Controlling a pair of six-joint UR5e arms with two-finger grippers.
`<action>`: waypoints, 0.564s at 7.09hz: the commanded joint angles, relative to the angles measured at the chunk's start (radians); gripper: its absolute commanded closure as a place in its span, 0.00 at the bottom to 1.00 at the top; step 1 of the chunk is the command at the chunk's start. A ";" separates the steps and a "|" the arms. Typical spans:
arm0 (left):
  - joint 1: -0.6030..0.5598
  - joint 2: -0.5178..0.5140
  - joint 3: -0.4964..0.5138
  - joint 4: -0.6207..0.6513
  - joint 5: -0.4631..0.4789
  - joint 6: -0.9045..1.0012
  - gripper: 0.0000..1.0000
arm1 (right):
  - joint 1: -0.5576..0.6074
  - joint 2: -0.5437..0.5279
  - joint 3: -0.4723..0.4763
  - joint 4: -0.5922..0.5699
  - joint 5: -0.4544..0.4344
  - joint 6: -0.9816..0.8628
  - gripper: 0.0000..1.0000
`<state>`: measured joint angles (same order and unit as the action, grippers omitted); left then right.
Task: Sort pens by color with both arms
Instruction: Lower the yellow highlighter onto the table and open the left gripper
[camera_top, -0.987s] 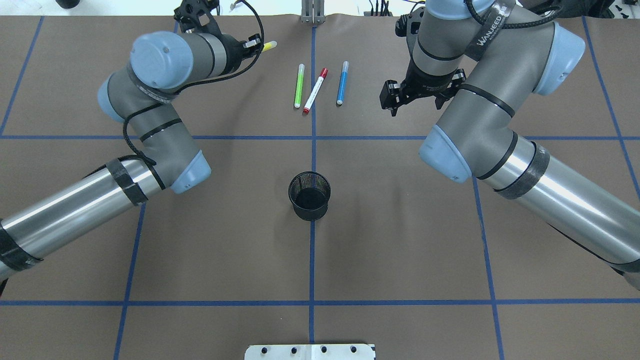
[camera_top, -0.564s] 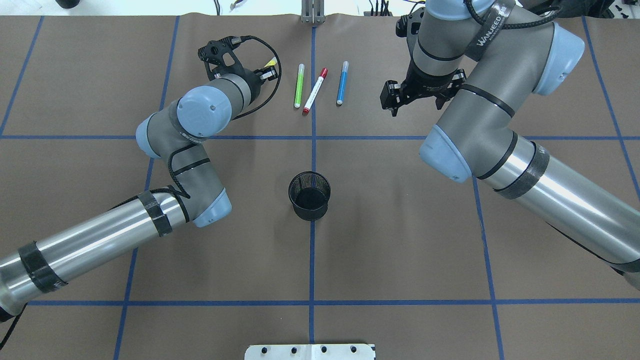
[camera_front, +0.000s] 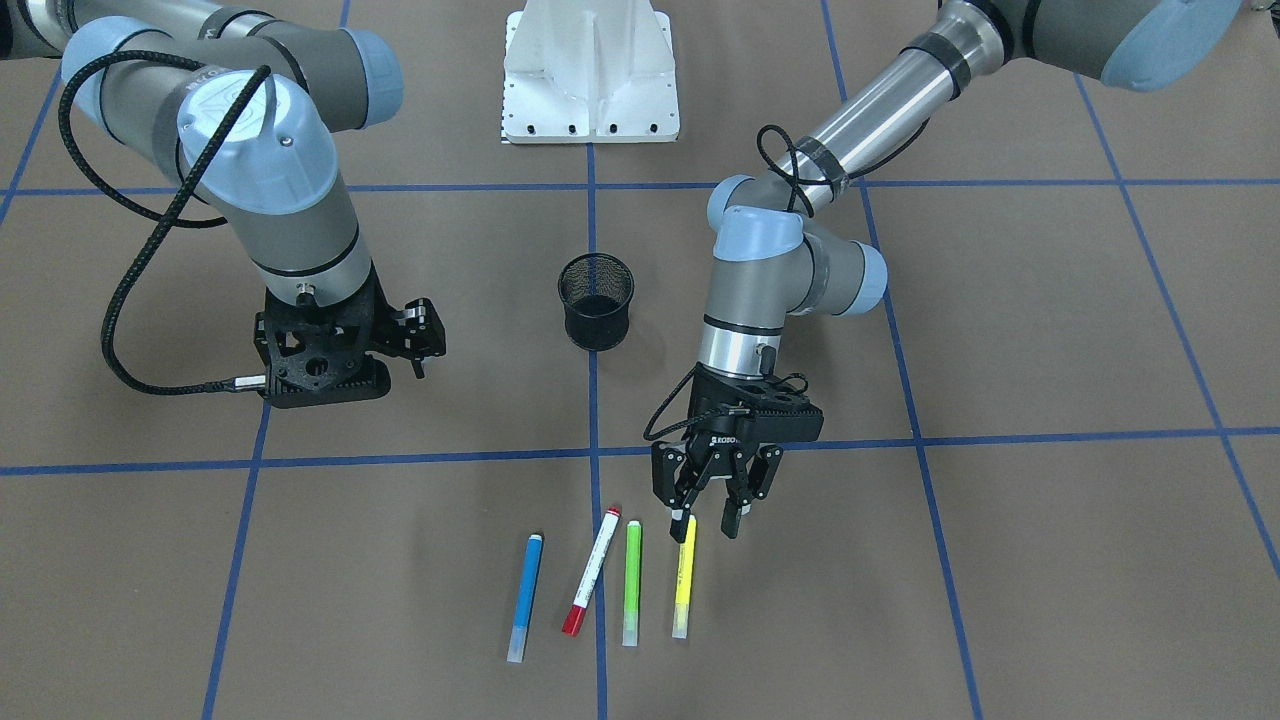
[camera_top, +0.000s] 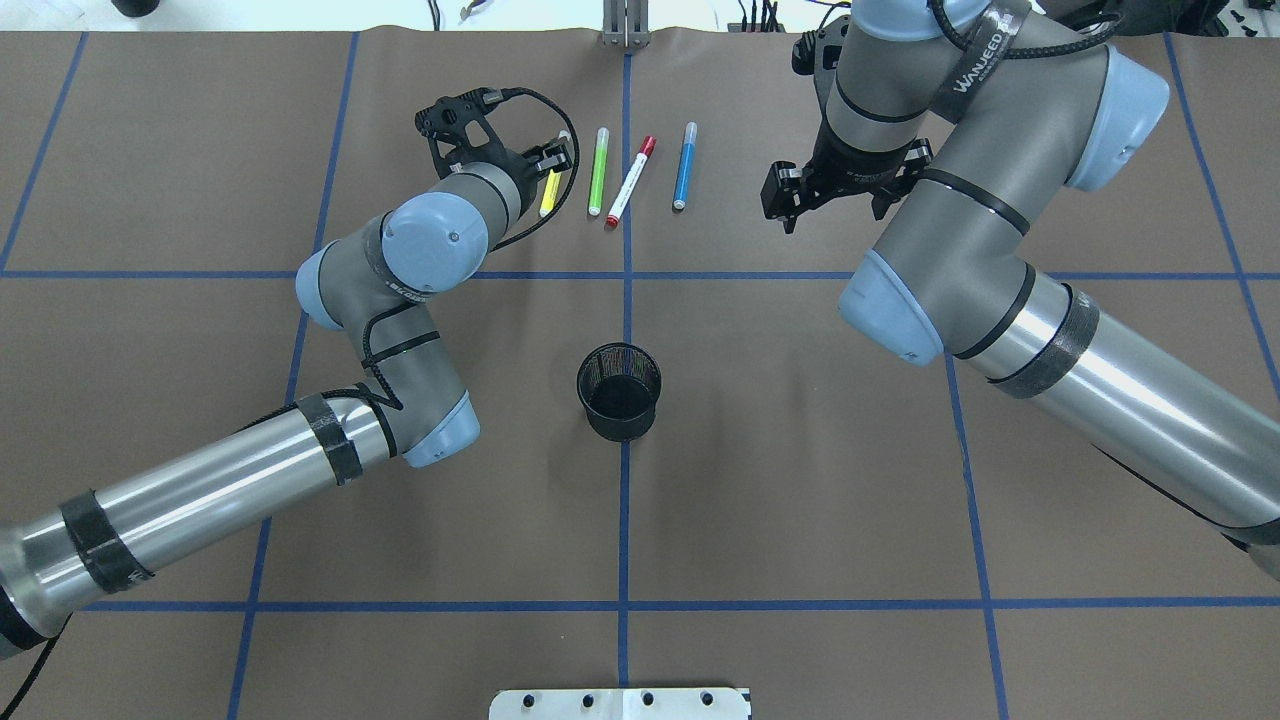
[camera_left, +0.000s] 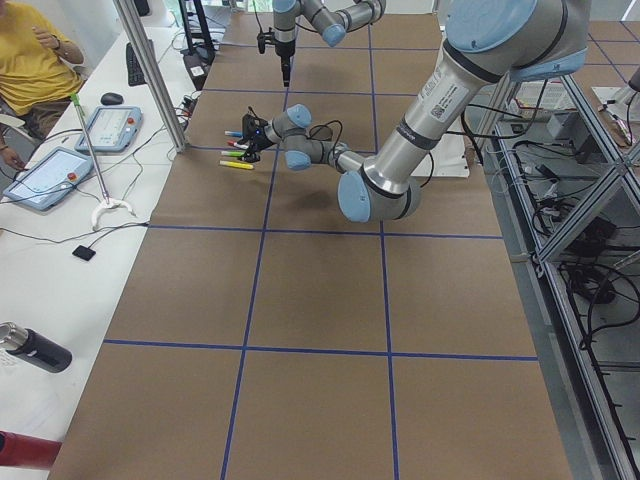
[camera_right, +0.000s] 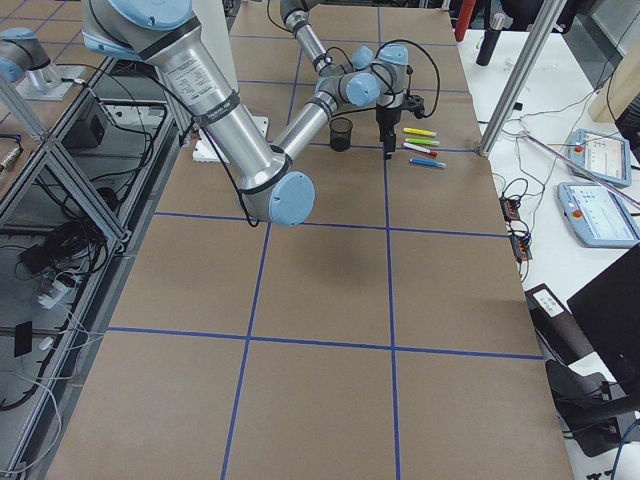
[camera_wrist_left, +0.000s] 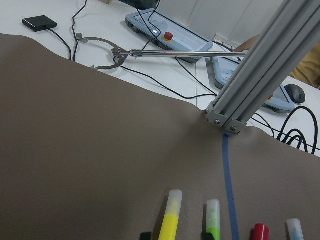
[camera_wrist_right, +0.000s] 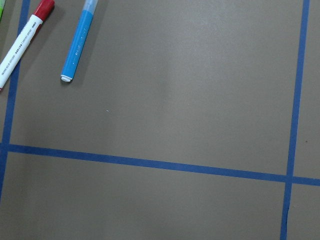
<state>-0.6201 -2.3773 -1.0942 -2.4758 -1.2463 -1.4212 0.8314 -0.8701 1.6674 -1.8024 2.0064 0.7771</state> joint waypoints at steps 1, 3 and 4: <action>-0.001 0.000 -0.010 0.001 -0.011 0.034 0.01 | 0.002 0.000 -0.002 0.000 0.000 -0.001 0.01; -0.035 0.009 -0.096 0.114 -0.130 0.186 0.00 | 0.011 -0.001 -0.002 0.002 0.002 -0.002 0.01; -0.079 0.033 -0.192 0.290 -0.297 0.203 0.01 | 0.020 -0.001 0.000 0.005 0.002 -0.012 0.01</action>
<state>-0.6567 -2.3651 -1.1962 -2.3488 -1.3868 -1.2525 0.8424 -0.8711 1.6662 -1.8006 2.0074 0.7726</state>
